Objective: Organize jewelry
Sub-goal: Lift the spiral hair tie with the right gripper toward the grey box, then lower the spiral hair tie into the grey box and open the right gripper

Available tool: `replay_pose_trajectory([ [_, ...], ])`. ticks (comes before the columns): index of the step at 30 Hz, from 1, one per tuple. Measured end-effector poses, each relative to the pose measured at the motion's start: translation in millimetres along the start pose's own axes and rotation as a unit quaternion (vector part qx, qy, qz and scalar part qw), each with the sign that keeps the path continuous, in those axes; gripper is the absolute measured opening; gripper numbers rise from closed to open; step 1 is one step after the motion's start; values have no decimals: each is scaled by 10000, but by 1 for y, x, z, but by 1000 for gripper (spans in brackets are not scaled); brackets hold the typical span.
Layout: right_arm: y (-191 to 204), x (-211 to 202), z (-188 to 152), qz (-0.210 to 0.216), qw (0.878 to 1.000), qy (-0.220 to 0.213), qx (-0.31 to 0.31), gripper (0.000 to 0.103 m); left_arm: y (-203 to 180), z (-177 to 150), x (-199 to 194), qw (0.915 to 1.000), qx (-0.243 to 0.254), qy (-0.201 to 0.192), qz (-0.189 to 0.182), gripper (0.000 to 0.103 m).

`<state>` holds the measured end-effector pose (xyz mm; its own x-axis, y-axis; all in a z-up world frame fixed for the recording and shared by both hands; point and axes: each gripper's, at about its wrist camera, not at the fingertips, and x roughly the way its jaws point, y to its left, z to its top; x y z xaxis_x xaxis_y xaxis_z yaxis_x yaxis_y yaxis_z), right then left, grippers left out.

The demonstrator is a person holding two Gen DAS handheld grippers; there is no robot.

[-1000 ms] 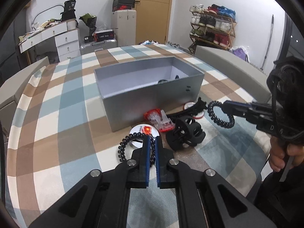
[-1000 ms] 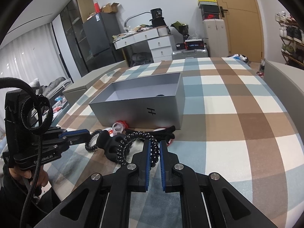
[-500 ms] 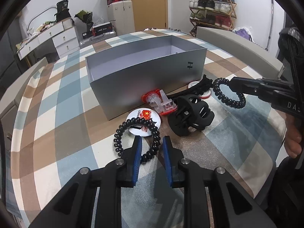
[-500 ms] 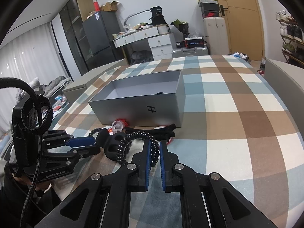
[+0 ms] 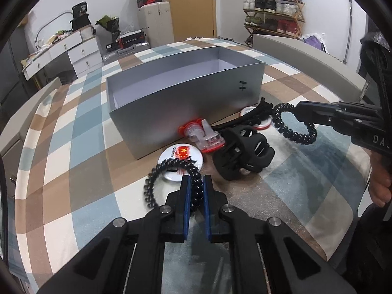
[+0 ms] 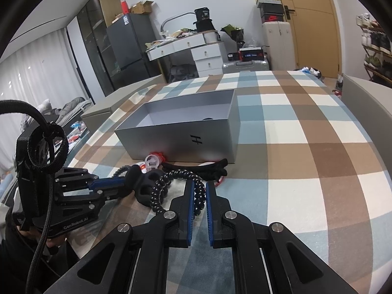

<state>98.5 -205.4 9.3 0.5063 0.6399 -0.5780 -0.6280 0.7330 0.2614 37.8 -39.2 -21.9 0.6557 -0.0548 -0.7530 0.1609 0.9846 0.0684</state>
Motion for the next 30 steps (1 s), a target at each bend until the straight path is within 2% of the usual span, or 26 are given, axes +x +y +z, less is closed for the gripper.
replay_pose_trajectory([
  [6,-3,-3,1,-10,10000,-54,65,8,2,-1,-14,9994,-95,-222,-254,5],
  [12,-3,-6,1,12,9999,-129,109,8,3,3,-25,9979,-218,-494,-355,5],
  [21,-5,-20,13,94,9988,-376,299,8,12,11,-38,9938,-450,-981,-257,5],
  [30,4,-27,35,165,9975,-639,259,8,31,26,-41,9859,-894,-1361,-375,5],
])
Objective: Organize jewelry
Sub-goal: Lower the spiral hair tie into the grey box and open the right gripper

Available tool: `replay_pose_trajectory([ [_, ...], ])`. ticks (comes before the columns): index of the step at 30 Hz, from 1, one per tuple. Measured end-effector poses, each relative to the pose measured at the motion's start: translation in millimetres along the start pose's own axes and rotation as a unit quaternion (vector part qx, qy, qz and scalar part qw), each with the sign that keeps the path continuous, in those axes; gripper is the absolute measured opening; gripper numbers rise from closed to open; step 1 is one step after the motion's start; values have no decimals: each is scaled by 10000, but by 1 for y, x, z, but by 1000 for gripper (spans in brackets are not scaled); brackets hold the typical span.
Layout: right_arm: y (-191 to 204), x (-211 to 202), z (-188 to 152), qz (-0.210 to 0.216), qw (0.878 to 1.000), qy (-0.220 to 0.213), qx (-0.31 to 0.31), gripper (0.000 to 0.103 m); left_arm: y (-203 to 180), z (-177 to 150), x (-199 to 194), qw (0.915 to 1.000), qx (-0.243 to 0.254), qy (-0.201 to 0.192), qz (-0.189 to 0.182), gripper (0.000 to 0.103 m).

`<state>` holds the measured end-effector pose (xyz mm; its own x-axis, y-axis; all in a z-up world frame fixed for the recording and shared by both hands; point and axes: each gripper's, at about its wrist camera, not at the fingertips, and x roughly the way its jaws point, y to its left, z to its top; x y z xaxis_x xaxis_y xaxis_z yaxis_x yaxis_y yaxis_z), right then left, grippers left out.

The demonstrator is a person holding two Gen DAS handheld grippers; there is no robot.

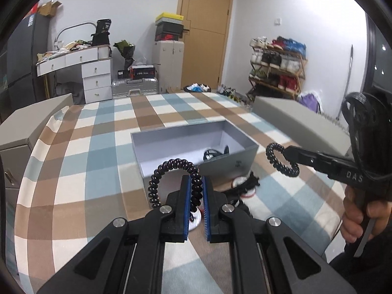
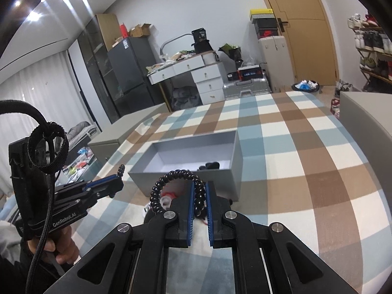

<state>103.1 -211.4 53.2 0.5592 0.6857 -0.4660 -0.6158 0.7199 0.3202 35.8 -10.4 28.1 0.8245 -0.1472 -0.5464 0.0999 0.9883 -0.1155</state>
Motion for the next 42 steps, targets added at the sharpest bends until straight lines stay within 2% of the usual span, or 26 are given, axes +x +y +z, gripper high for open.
replay_pose_trajectory([
  [13,-1,13,41,-94,9995,-271,116,9,14,17,8,9993,-224,-248,173,5],
  [22,0,35,56,-76,9995,-254,194,9,21,30,18,9987,-239,-354,266,5],
  [42,-14,62,42,-175,9994,63,302,8,22,25,35,9991,-154,-183,347,5],
])
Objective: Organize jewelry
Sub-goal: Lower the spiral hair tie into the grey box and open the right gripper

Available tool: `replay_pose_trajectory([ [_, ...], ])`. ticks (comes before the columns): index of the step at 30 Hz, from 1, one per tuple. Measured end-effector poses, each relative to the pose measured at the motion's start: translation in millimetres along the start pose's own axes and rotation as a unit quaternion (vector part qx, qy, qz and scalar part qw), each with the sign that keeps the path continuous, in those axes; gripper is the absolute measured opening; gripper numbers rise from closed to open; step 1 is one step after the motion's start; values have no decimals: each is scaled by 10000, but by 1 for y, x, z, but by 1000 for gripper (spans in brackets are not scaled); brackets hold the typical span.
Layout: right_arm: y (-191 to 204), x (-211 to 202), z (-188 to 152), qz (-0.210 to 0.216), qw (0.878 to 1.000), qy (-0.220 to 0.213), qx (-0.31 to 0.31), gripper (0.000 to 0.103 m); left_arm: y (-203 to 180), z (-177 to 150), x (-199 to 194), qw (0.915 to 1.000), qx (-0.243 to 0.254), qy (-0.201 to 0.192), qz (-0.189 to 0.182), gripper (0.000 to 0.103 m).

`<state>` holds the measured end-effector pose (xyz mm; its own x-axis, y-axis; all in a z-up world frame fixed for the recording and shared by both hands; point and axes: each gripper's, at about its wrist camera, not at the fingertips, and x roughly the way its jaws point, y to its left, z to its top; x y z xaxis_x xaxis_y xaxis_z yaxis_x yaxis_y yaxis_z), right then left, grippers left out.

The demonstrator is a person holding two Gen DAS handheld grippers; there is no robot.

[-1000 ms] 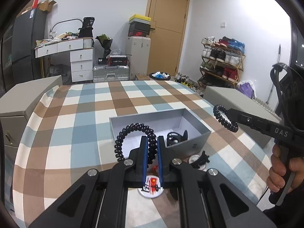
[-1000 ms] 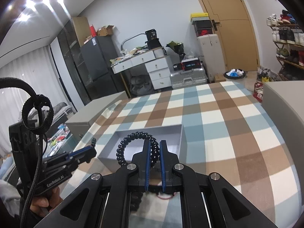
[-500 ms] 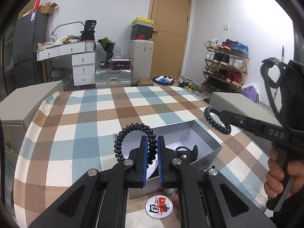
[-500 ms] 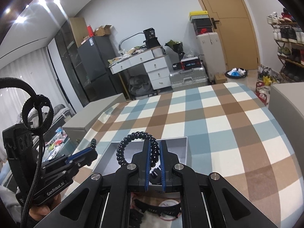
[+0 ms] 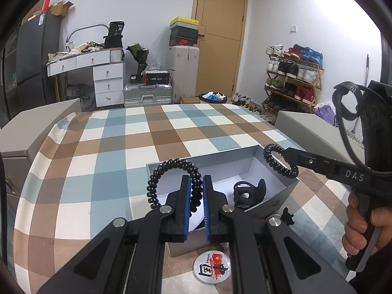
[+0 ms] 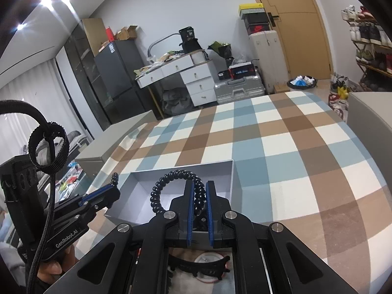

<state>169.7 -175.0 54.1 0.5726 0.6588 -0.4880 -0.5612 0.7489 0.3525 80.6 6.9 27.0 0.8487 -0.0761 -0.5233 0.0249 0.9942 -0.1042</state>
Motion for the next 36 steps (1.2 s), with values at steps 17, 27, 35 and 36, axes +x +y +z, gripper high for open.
replay_pose_trajectory([
  [17,2,13,-7,-108,9998,161,-26,9,-15,-8,9,9996,237,109,-85,5],
  [27,13,6,-7,312,9993,77,-215,11,-17,-10,11,9993,236,220,-161,6],
  [35,9,3,-5,117,9993,271,-242,27,-24,-10,1,9988,309,243,-278,37],
  [36,7,0,-4,135,9993,280,-217,29,-24,-10,0,9988,298,242,-293,43],
])
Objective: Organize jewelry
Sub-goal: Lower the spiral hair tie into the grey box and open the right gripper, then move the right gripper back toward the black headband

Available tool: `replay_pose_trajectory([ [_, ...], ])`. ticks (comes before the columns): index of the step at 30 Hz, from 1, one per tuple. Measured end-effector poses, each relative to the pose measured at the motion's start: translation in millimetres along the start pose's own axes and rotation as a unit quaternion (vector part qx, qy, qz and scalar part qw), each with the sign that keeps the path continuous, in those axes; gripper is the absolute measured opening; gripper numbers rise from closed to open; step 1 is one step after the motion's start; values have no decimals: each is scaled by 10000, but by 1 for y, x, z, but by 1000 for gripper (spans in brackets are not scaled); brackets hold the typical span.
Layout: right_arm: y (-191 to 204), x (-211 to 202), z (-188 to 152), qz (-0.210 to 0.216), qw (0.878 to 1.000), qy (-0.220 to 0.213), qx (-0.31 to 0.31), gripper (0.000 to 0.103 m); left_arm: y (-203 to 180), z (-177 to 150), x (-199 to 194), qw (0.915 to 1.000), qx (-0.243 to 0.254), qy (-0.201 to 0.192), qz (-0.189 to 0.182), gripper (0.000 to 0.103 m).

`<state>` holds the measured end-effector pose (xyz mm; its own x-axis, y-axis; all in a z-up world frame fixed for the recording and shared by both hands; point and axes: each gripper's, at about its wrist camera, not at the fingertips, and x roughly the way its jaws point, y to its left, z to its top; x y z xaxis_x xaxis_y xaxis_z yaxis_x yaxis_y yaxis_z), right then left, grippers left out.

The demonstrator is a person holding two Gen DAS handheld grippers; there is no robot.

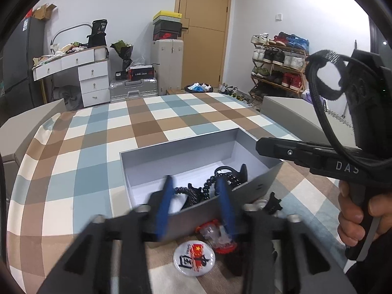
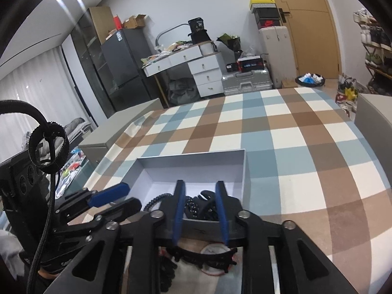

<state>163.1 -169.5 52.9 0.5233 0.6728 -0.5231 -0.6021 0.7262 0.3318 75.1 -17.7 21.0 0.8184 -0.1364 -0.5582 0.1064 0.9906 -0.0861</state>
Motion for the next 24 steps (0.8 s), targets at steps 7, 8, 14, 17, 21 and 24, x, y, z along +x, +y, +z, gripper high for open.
replay_pose_trajectory([
  [7,-1,-18,-5,24,9999,78,-128,81,0,-6,-16,9997,-217,117,18,85],
  [8,0,-19,-6,33,9999,86,-144,90,0,-7,-18,9997,-222,126,62,91],
  [14,5,-26,-17,-85,9992,237,-324,103,1,-20,-25,9992,-288,139,228,102],
  [17,6,-26,-23,-125,9985,365,-381,103,0,-29,-24,9990,-256,258,270,102],
  [21,6,-22,-34,-219,9971,558,-461,103,1,-40,-25,9985,-168,343,379,102],
  [24,5,-19,-40,-286,9961,654,-514,103,4,-43,-26,9983,-245,373,383,102],
])
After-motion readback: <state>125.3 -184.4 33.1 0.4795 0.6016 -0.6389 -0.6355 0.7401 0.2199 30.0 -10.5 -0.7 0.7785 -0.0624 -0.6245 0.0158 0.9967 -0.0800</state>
